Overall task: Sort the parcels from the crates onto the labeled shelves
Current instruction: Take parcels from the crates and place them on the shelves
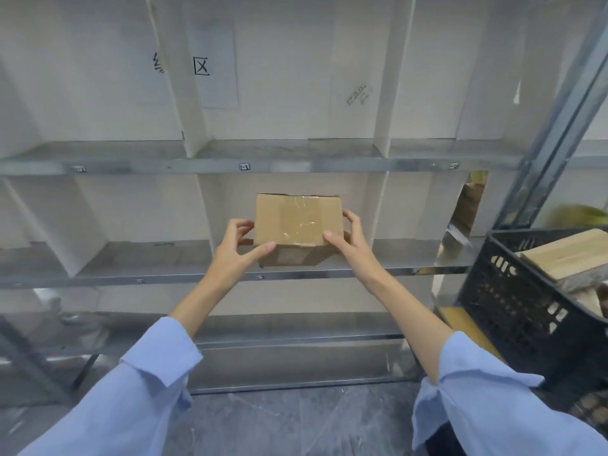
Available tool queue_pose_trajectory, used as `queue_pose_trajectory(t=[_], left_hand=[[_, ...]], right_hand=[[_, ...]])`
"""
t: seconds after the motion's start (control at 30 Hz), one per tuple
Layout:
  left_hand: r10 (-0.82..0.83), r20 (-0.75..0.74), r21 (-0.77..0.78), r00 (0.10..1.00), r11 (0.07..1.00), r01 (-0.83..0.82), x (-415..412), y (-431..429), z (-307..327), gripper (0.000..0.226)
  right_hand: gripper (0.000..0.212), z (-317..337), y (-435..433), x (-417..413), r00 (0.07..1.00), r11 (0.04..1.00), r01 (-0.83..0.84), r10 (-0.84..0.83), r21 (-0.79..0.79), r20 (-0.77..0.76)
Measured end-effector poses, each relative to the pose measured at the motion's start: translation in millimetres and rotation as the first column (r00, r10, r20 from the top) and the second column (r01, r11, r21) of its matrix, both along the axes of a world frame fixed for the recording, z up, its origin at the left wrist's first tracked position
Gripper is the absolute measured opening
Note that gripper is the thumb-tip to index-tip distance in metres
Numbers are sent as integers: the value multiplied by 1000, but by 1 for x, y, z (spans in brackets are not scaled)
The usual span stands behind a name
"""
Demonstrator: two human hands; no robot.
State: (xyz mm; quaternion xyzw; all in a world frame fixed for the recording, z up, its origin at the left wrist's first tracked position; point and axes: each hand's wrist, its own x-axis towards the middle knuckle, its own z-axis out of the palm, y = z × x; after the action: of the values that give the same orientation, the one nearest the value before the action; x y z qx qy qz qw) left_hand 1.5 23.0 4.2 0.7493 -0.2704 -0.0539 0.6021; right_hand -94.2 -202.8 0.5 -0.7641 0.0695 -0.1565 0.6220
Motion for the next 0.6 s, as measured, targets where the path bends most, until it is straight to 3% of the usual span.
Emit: queue_pose_trajectory(t=[0.07, 0.2, 0.27, 0.4, 0.6], left_hand=[[-3, 13, 4, 1000, 1000, 3, 3, 8, -3, 78], [-33, 47, 28, 998, 999, 31, 12, 23, -12, 95], [-23, 50, 22, 998, 1000, 22, 17, 28, -17, 101], [0, 79, 35, 997, 999, -3, 20, 30, -19, 92], [12, 61, -20, 998, 1000, -11, 23, 40, -30, 92]], right_hand=[[67, -2, 4, 2, 1000, 999, -27, 27, -38, -1], [107, -7, 15, 4, 999, 989, -41, 37, -139, -33], [114, -11, 19, 8, 999, 980, -35, 29, -198, -31], [103, -14, 29, 16, 1000, 945, -1, 5, -326, 10], [96, -19, 36, 24, 1000, 959, 11, -3, -283, 31]])
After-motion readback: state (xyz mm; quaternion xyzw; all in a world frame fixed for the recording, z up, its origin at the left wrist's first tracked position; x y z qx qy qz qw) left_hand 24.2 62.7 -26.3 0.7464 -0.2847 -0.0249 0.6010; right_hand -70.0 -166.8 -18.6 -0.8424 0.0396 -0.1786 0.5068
